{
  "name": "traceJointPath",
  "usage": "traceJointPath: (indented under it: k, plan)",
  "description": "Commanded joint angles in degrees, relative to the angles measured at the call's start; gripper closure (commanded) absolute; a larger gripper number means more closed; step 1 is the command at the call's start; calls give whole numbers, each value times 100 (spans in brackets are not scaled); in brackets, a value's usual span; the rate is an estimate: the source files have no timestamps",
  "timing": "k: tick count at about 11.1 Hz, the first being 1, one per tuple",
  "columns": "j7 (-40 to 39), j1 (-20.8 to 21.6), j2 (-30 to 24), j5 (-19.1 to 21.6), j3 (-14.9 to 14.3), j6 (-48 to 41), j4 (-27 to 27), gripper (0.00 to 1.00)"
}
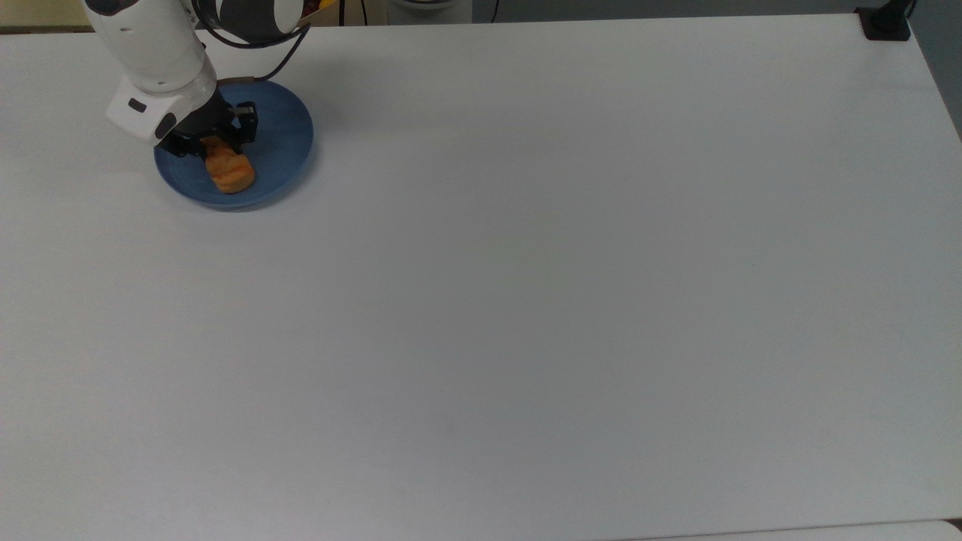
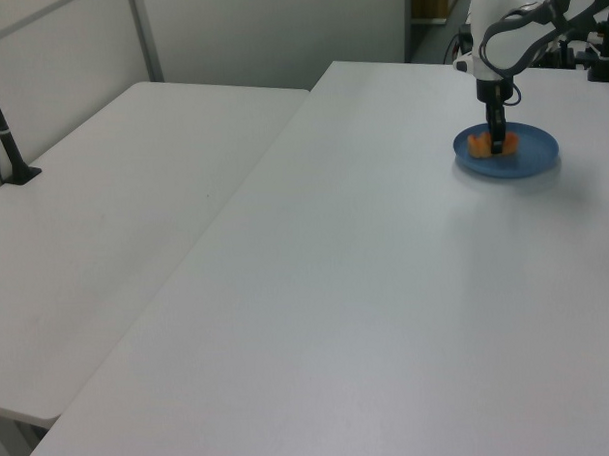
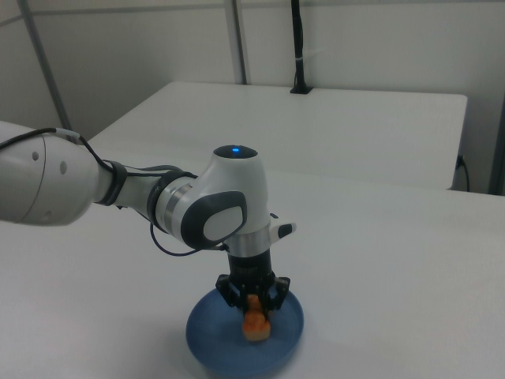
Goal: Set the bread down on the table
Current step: 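Close the gripper on the bread and lift it off the plate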
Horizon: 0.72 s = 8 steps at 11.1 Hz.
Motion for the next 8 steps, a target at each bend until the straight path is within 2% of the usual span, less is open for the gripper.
traceJointPath:
  k: [1, 4, 8]
  plan:
    - [218, 93, -127, -72, -23, 3, -39, 76]
    - [218, 93, -381, -72, -32, -575, 75, 79]
    - [384, 40, -557, -72, -41, -1744, 838, 80]
